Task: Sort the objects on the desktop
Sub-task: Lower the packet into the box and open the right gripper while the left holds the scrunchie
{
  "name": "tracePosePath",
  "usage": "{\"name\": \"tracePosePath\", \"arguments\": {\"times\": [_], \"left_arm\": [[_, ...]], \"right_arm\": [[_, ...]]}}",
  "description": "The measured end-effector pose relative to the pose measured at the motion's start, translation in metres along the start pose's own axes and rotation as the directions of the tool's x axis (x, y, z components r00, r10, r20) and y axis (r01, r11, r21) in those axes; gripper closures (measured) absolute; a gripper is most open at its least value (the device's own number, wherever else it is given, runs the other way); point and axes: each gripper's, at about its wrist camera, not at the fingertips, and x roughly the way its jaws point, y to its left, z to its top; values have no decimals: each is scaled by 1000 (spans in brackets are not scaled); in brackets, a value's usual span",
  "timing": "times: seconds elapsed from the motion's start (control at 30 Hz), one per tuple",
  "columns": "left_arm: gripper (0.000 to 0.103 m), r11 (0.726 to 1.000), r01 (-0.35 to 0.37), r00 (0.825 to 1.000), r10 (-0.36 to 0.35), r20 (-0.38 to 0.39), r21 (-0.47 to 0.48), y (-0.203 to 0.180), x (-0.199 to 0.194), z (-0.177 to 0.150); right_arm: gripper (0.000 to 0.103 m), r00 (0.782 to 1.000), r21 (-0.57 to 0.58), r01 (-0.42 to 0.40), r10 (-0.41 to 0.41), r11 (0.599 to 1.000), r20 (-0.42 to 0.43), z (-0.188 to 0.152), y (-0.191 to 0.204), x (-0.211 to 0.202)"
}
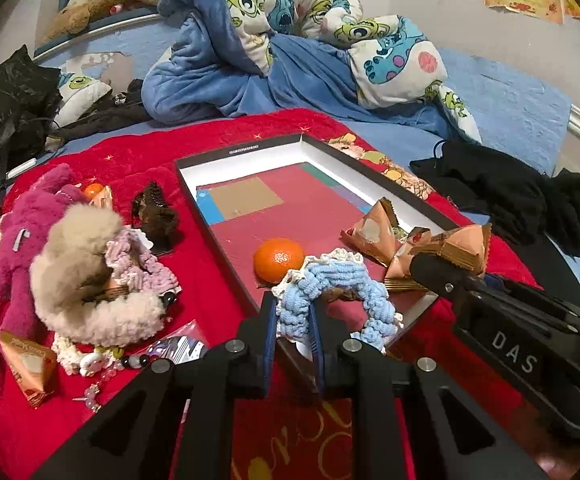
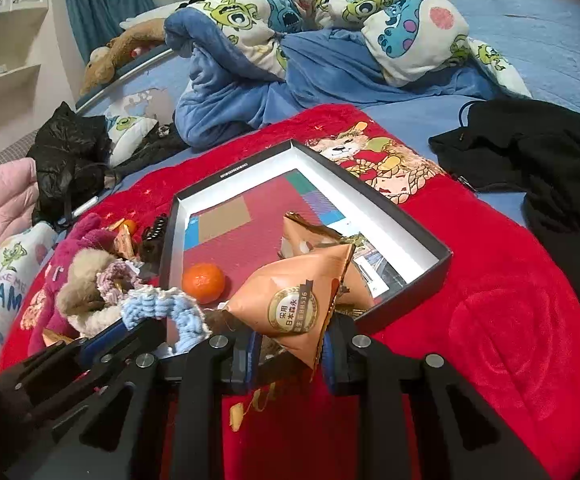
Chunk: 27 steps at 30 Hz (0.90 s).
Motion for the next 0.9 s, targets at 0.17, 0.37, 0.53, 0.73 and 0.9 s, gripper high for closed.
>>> {"name": "tracePosePath", "arguments": {"times": [0.17, 0.37, 0.53, 0.73, 0.9], "left_arm": [[87, 1000, 13, 1000, -13, -10, 4, -1, 10, 5], [87, 1000, 31, 999, -31, -28, 2, 1, 28, 8], [87, 999, 37, 999, -37, -22, -10, -1, 38, 11], [87, 1000, 22, 1000, -22, -8, 21, -8, 33, 7], [87, 999, 20, 1000, -20, 0, 38, -12, 30, 6]], "right_arm": [[80, 999, -36, 11, -12, 999, -29, 0, -1, 12], [81, 998, -4, -3, 2, 1000, -68, 11, -9, 38], [81, 998, -4, 22, -22, 1000, -57, 18, -11, 46], [81, 1000, 33, 2, -2, 999, -24, 15, -17, 40], [81, 1000, -26, 16, -16, 1000, -21, 10, -5, 33]]}}
